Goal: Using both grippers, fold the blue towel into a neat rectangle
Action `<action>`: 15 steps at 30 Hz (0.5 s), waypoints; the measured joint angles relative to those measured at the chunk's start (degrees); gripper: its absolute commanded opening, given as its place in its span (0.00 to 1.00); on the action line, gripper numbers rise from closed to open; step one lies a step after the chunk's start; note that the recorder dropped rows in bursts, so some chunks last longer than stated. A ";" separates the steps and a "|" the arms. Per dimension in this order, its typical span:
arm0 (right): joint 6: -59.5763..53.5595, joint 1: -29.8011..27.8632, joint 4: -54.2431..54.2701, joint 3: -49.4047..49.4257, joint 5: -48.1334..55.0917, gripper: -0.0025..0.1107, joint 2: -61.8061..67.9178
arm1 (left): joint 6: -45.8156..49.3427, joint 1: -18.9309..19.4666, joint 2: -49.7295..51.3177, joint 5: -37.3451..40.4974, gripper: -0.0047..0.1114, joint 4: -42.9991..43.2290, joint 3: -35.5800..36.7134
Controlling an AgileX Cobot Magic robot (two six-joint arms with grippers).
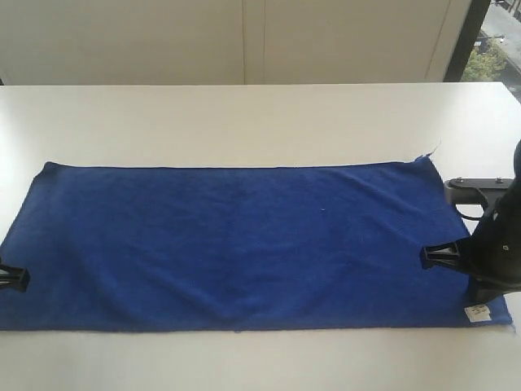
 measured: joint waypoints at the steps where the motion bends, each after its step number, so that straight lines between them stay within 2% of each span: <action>1: 0.00 0.00 0.00 0.00 0.15 0.02 0.00 | 0.00 0.00 0.00 0.00 0.04 0.00 0.00; 8: 0.00 0.00 0.00 0.00 0.02 0.02 0.00 | 0.00 0.00 0.00 0.27 0.04 0.00 0.00; 15: 0.00 0.00 0.21 0.00 -0.38 0.02 0.00 | 0.00 0.00 0.00 4.13 0.04 2.33 0.00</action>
